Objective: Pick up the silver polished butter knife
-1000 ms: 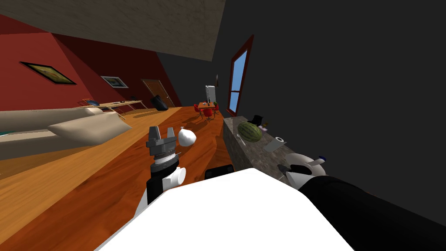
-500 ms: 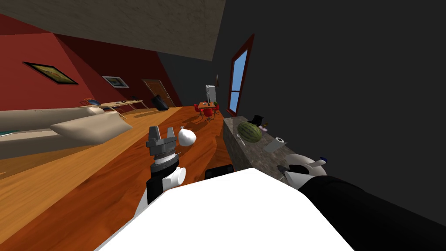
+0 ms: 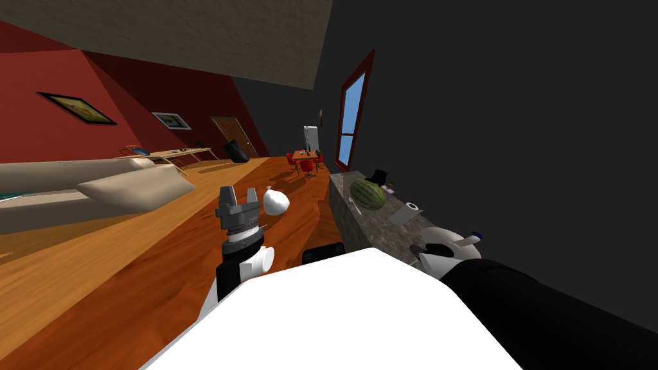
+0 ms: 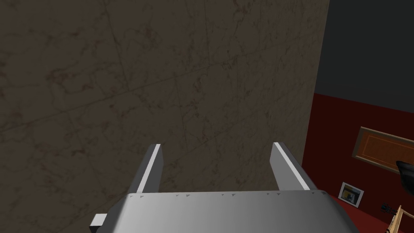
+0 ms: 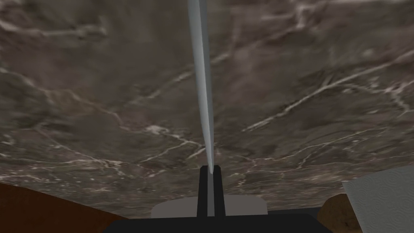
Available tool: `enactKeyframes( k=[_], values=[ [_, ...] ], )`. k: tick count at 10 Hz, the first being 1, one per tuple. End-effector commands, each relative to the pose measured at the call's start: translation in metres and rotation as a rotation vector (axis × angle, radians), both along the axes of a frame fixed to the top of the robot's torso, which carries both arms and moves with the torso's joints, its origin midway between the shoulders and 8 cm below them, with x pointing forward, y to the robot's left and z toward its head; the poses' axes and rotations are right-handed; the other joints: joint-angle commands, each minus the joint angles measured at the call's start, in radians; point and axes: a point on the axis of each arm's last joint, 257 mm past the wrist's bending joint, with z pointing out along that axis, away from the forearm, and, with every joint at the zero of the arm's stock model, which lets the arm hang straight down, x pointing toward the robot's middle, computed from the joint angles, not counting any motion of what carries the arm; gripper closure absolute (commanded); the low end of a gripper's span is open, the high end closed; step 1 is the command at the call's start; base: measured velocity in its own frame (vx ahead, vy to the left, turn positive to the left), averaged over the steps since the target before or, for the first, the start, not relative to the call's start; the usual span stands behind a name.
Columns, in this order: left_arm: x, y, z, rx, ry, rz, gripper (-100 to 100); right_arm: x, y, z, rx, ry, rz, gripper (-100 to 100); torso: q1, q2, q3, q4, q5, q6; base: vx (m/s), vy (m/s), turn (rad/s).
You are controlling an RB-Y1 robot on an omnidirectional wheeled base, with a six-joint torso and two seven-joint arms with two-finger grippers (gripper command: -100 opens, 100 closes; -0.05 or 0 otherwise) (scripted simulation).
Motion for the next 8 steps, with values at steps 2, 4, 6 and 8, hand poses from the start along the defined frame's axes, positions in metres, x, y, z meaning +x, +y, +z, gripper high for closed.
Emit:
enactKeyframes(
  k=[2, 4, 6, 8],
  values=[
    [0.0, 0.0, 0.0, 0.0, 0.0, 0.0, 0, -0.003, -0.001, 0.0, -0.001, 0.011, 0.001, 100, -0.001, 0.002, 0.002, 0.003, -0.001, 0.0, -0.003, 0.0, 0.001],
    [0.0, 0.0, 0.0, 0.0, 0.0, 0.0, 0, -0.003, 0.0, 0.0, -0.001, 0.01, 0.001, 0, -0.001, 0.003, 0.003, 0.003, -0.001, 0.0, 0.0, 0.0, 0.0],
    [0.0, 0.0, 0.0, 0.0, 0.0, 0.0, 0, 0.002, 0.004, 0.01, 0.0, -0.003, 0.006, 100, 0.0, 0.002, 0.003, 0.003, 0.0, 0.0, 0.007, 0.018, -0.024],
    [0.0, 0.0, 0.0, 0.0, 0.0, 0.0, 0, 0.001, 0.005, 0.014, 0.0, -0.005, 0.008, 100, 0.001, 0.002, 0.002, 0.002, 0.0, 0.0, 0.005, 0.015, -0.017]
  ],
)
